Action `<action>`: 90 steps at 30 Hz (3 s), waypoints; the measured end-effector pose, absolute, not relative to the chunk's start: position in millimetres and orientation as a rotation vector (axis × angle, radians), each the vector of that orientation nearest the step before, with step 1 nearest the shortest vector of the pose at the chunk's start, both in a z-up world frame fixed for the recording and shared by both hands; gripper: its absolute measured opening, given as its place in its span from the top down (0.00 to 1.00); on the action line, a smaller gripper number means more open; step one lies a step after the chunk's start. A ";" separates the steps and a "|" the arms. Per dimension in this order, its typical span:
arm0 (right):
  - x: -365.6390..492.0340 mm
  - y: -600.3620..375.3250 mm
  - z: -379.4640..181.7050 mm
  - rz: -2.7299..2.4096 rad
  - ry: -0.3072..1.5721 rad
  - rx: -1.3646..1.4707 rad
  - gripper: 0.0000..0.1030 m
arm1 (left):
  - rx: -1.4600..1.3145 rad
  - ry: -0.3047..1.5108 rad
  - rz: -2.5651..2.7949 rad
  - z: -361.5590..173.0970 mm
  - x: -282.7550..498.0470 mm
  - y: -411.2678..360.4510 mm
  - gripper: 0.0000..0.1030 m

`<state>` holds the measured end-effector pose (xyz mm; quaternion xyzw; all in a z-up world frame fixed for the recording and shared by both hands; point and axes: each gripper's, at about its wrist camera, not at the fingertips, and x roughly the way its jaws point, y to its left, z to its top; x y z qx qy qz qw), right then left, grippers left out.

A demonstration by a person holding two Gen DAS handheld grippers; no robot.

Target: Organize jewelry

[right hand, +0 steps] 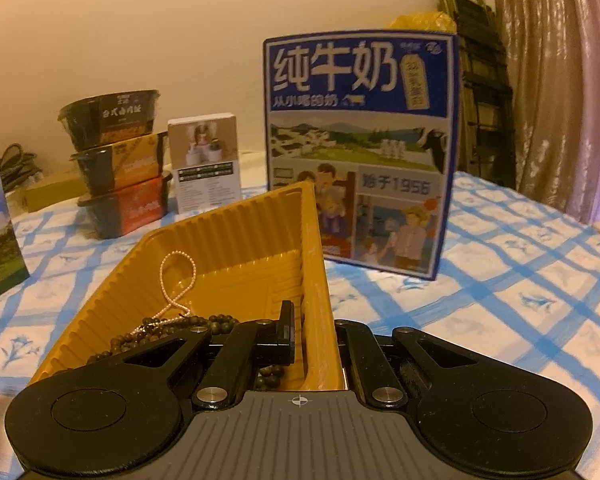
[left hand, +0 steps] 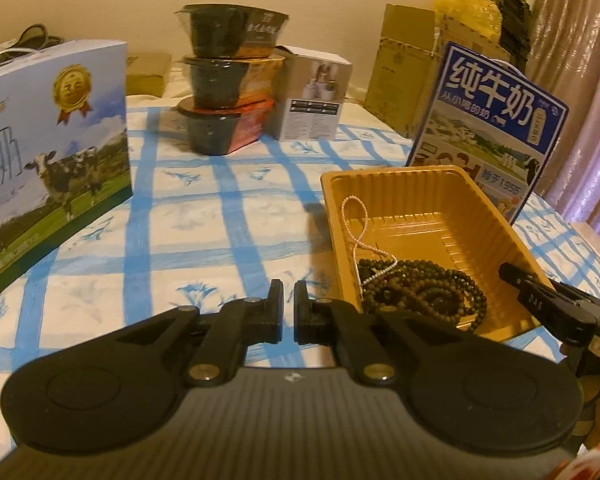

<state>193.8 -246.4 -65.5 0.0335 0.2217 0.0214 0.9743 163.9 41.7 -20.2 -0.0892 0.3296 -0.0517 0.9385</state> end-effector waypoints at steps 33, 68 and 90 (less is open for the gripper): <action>240.0 -264.2 -72.6 0.199 0.556 0.191 0.26 | -0.106 0.727 0.012 -35.3 150.5 53.8 0.59; 64.7 -191.0 -10.6 0.345 0.770 0.124 0.21 | -0.088 0.757 0.061 0.0 16.2 53.9 0.29; 30.2 -187.6 -11.3 0.356 0.852 0.072 0.21 | -0.060 0.815 0.013 3.0 -10.9 25.1 0.26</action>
